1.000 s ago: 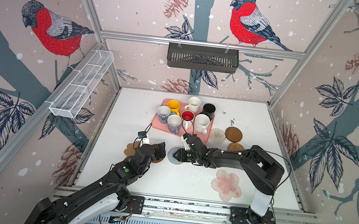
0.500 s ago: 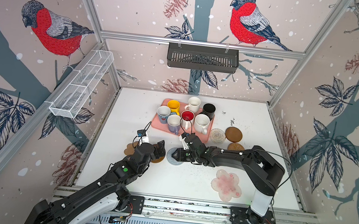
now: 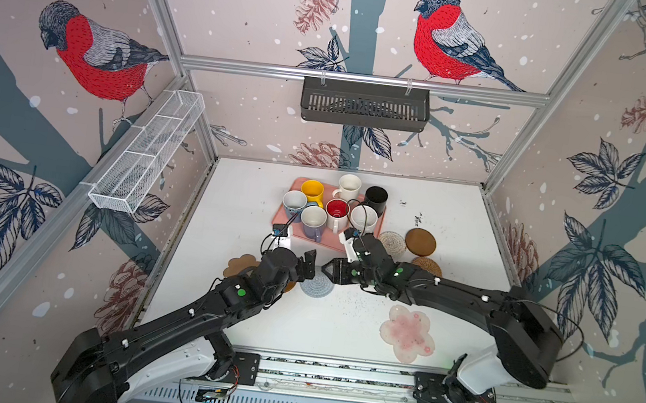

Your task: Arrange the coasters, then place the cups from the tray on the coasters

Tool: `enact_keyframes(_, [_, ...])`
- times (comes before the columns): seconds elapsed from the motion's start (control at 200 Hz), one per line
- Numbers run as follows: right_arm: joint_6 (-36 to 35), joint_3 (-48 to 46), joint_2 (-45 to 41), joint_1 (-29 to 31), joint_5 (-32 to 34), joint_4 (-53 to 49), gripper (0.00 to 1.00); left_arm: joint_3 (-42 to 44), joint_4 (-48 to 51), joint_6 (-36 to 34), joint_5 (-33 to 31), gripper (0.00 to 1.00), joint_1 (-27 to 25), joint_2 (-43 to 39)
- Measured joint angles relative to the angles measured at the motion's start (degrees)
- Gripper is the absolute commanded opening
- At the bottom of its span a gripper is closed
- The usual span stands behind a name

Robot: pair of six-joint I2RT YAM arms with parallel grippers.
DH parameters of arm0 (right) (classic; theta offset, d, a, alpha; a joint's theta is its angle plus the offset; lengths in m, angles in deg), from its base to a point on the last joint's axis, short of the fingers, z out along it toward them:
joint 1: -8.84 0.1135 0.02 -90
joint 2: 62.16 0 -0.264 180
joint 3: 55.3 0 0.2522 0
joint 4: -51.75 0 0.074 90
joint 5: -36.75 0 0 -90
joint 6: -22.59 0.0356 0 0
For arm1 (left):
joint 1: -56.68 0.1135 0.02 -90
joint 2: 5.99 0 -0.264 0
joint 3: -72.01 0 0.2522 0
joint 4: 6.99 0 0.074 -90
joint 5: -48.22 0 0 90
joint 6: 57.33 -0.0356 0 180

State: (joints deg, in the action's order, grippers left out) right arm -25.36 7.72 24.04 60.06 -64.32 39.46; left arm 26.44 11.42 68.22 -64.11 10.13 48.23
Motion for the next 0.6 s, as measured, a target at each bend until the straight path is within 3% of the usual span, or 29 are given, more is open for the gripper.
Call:
enact_keyframes(0.27, [-0.2,-11.2,-18.0,-8.0,7.7,-12.8,0.50,-5.3,-4.5,0.0,1.7,0.87,-6.1,13.5])
enact_keyframes(0.45, [-0.2,-18.4,-29.6,-14.2,9.2,-19.3,0.51,-7.8,-9.0,0.5,4.9,0.86,-8.3,21.7])
enact_keyframes(0.6, [0.4,-22.4,-35.5,-16.2,9.6,-22.8,0.65,-9.4,-11.3,0.7,7.3,0.88,-9.2,26.1])
